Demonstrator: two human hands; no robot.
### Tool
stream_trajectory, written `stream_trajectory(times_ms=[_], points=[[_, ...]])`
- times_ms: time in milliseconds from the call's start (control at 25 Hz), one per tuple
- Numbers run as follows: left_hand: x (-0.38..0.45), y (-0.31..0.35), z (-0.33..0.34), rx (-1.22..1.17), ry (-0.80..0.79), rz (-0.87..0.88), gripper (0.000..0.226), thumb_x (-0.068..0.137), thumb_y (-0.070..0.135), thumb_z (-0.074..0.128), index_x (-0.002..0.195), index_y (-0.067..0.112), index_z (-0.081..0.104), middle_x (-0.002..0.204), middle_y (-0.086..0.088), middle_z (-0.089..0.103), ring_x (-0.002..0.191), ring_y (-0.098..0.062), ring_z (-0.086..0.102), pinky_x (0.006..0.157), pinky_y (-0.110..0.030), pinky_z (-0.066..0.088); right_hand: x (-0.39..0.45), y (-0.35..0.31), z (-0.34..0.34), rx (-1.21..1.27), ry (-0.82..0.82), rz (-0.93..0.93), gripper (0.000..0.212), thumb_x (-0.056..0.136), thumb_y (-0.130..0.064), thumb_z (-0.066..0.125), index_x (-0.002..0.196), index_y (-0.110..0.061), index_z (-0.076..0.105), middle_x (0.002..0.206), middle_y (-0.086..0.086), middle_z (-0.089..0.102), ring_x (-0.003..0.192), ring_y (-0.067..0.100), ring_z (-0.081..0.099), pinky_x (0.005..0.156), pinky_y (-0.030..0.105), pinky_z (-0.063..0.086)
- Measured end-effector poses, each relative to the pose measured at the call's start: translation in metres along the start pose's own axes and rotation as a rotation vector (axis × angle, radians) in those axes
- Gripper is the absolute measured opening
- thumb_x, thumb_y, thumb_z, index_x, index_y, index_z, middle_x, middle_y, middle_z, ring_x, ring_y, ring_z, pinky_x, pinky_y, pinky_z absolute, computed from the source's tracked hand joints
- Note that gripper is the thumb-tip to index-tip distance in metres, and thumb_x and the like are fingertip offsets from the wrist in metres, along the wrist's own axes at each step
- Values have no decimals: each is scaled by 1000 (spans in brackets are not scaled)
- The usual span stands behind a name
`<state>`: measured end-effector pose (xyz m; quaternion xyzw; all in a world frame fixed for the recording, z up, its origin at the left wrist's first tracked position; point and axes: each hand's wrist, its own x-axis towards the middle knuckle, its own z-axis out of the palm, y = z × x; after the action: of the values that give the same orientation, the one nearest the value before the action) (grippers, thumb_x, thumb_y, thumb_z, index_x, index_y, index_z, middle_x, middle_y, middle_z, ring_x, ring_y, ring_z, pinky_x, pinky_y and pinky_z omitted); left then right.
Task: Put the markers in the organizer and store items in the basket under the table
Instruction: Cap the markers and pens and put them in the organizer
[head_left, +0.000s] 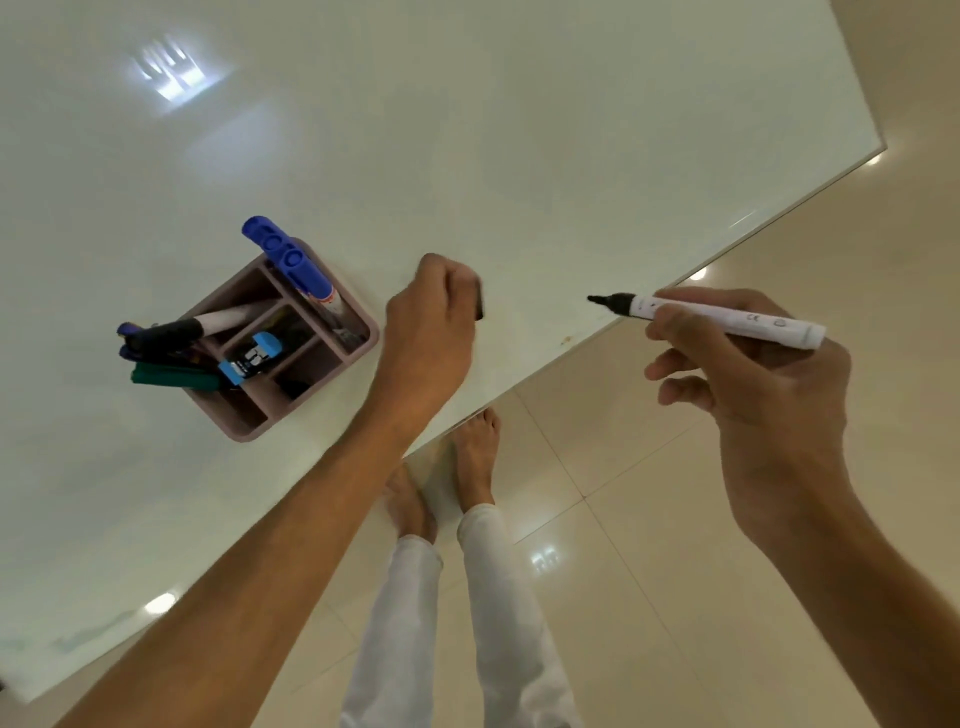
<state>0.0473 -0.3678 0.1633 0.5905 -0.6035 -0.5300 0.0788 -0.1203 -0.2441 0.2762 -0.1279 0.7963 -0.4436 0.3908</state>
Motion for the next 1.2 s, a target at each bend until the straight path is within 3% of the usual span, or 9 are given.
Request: stream_trajectory(times_ms=[120,240,400,600,760,920,1040,1120,1200], points=[[-17,0,-24,-457,-40,-298,25,111,19,38,96,17,58,83,0,58,70,-11,65,70,-27,61,-11,1,18,-2,-70,21,11,95,-14,77,104,-11,82,85,6,78,67,22,69,59,28,57],[-43,8,-40,-770,-222,-402,35,112,32,43,82,17,55,65,1,45,47,-9,43,45,-22,39,-21,1,36,19,-97,70,12,96,-14,73,102,-11,83,86,8,79,66,22,69,63,31,57],[-67,9,-57,-655,-245,-365,47,103,54,52,76,17,57,55,5,33,44,-8,28,45,-21,27,-34,-2,60,48,-202,89,22,99,-14,62,99,-9,83,88,14,81,67,26,72,62,31,58],[-79,-5,-71,-696,-23,-344,48,93,50,74,75,13,48,56,0,30,45,-12,25,44,-23,28,-46,-5,83,85,-266,119,13,102,-10,62,98,-4,73,89,15,81,65,26,74,61,29,60],[-85,-14,-81,-736,41,-313,53,90,44,79,64,18,40,54,2,33,44,-11,29,44,-21,31,-52,-5,93,71,-360,103,17,96,-13,70,103,2,73,91,18,81,71,31,78,63,29,62],[-85,-30,-96,-610,159,-218,56,90,40,80,55,25,39,50,10,37,44,-8,35,50,-21,36,-55,-14,103,-1,-493,80,26,82,-18,77,103,-2,79,92,18,82,79,35,81,70,34,66],[-93,-36,-104,-550,208,-127,52,89,34,82,57,19,43,50,9,41,45,-8,41,52,-20,41,-59,-21,114,-137,-651,5,20,86,-10,78,106,-10,81,94,12,82,80,30,82,78,39,68],[-101,-37,-107,-503,260,-41,50,90,31,80,60,10,46,51,6,42,47,-8,43,54,-16,43,-66,-23,118,-329,-719,-132,20,91,-14,78,108,-22,82,88,1,81,72,15,75,72,29,63],[-106,-35,-111,-590,283,-87,51,99,33,69,62,5,48,52,6,41,48,-7,43,53,-14,41,-75,-19,123,-455,-714,-259,18,93,-21,78,109,-27,81,79,-10,76,61,8,62,58,15,49]])
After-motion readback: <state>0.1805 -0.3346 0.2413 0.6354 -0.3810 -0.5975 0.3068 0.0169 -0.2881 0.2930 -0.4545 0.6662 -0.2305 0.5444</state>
